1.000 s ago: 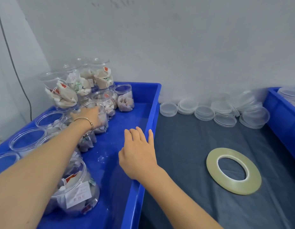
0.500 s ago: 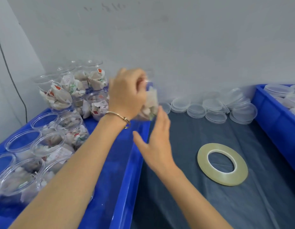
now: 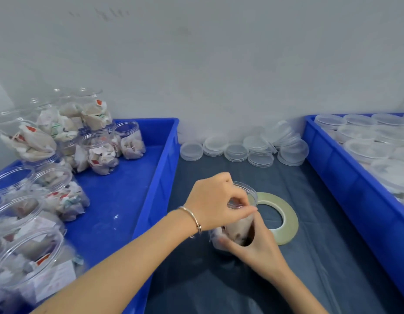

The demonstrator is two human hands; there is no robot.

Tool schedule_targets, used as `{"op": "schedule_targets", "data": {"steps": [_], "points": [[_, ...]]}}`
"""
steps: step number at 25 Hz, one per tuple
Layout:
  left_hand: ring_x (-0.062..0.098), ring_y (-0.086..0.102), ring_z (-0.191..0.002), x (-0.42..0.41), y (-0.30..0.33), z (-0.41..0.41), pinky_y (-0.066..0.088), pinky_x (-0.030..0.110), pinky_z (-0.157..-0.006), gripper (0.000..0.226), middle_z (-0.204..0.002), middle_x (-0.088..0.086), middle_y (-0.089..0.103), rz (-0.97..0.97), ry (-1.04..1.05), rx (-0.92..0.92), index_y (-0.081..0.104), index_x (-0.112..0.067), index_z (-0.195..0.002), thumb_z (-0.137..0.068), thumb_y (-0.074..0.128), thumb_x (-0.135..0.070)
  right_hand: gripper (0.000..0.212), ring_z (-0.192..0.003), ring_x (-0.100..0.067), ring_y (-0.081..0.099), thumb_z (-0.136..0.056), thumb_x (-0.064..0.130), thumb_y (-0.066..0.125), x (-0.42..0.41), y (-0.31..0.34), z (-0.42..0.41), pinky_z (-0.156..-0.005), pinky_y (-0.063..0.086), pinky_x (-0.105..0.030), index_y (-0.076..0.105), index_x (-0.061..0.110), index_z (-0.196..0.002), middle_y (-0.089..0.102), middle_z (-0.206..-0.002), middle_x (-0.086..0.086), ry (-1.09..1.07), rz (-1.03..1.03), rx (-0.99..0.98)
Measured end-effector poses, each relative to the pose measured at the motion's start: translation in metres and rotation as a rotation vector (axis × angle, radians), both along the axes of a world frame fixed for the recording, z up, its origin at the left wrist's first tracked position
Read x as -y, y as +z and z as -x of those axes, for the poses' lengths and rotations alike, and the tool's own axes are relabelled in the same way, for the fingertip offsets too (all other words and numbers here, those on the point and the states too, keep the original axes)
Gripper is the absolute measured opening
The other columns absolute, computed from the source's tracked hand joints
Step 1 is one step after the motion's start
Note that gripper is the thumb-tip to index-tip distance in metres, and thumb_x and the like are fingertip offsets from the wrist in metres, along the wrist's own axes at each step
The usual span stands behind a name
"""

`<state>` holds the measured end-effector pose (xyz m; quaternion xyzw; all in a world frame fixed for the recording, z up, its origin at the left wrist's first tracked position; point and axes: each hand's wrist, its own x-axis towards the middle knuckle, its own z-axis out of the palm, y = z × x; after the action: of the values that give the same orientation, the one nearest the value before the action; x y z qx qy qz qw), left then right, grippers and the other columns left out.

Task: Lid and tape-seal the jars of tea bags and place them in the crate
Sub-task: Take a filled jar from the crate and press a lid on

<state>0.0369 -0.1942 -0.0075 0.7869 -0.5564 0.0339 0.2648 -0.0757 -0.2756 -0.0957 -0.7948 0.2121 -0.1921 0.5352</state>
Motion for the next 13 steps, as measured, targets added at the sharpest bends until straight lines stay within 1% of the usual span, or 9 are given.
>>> {"op": "schedule_targets", "data": {"steps": [2,3,4,6,7,8,10,12,13], "points": [[0.006,0.050,-0.093,0.005,-0.020,0.005,0.042,0.025,-0.074,0.016,-0.089,-0.018,0.061,0.258,0.001,-0.003,0.072,-0.027,-0.081,-0.073,0.078,-0.039,0.063,-0.095,0.010,0.057,-0.058,0.055,0.079,0.012,-0.003,0.001,-0.073,0.045,-0.008,0.041,0.043,-0.107,0.062,-0.101,0.023,0.019,0.035,0.005],[0.009,0.050,-0.103,0.008,-0.029,0.006,0.043,0.028,-0.083,0.026,-0.103,-0.016,0.060,0.334,0.022,-0.050,0.071,-0.026,-0.092,-0.069,0.081,-0.036,0.066,-0.100,0.013,0.055,-0.060,0.050,0.081,0.017,-0.005,0.001,-0.075,0.042,-0.004,0.039,0.044,-0.110,0.059,-0.106,0.028,0.028,0.050,0.027],[0.009,0.047,-0.112,0.010,-0.036,0.005,0.041,0.028,-0.092,0.043,-0.116,-0.014,0.054,0.370,0.038,-0.157,0.065,-0.027,-0.105,-0.067,0.083,-0.035,0.068,-0.104,0.016,0.051,-0.063,0.045,0.082,0.022,-0.006,0.001,-0.077,0.039,-0.001,0.037,0.044,-0.114,0.056,-0.110,0.033,0.035,0.067,0.043],[0.002,0.044,-0.121,0.015,-0.043,0.003,0.039,0.025,-0.101,0.078,-0.129,-0.017,0.042,0.330,0.030,-0.518,0.044,-0.034,-0.126,-0.061,0.087,-0.034,0.069,-0.108,0.019,0.049,-0.066,0.042,0.083,0.030,-0.005,0.003,-0.079,0.037,0.001,0.035,0.046,-0.115,0.053,-0.113,0.038,0.065,0.090,0.045],[0.000,0.046,-0.121,0.017,-0.046,0.004,0.040,0.025,-0.101,0.090,-0.131,-0.016,0.042,0.306,0.015,-0.694,0.037,-0.037,-0.130,-0.057,0.088,-0.036,0.066,-0.109,0.019,0.048,-0.069,0.042,0.081,0.036,-0.003,0.005,-0.081,0.037,0.001,0.036,0.047,-0.116,0.052,-0.115,0.040,0.119,0.078,0.045],[-0.001,0.049,-0.119,0.020,-0.050,0.004,0.042,0.027,-0.101,0.096,-0.130,-0.014,0.047,0.319,0.009,-0.801,0.034,-0.037,-0.132,-0.052,0.087,-0.039,0.061,-0.111,0.017,0.049,-0.073,0.040,0.078,0.043,0.000,0.009,-0.083,0.037,0.000,0.038,0.047,-0.118,0.052,-0.118,0.041,0.197,0.040,0.060],[0.000,0.054,-0.114,0.029,-0.061,0.009,0.044,0.027,-0.098,0.099,-0.123,-0.007,0.056,0.439,0.059,-0.865,0.035,-0.033,-0.131,-0.045,0.083,-0.044,0.042,-0.114,0.004,0.055,-0.083,0.031,0.065,0.061,0.005,0.017,-0.087,0.042,-0.007,0.049,0.037,-0.122,0.059,-0.124,0.023,0.241,-0.021,0.153],[0.000,0.055,-0.112,0.036,-0.072,0.018,0.043,0.019,-0.095,0.098,-0.120,-0.005,0.057,0.582,0.148,-0.908,0.038,-0.030,-0.129,-0.043,0.082,-0.045,0.026,-0.109,-0.010,0.060,-0.089,0.022,0.055,0.088,0.006,0.020,-0.086,0.047,-0.015,0.061,0.026,-0.114,0.064,-0.118,0.003,0.021,0.037,0.286],[0.001,0.054,-0.112,0.039,-0.078,0.023,0.042,0.016,-0.095,0.098,-0.120,-0.005,0.056,0.633,0.173,-0.910,0.039,-0.027,-0.129,-0.043,0.083,-0.043,0.021,-0.105,-0.012,0.061,-0.091,0.019,0.053,0.104,0.005,0.018,-0.083,0.047,-0.015,0.062,0.025,-0.110,0.064,-0.116,0.001,-0.146,0.099,0.284]]}}
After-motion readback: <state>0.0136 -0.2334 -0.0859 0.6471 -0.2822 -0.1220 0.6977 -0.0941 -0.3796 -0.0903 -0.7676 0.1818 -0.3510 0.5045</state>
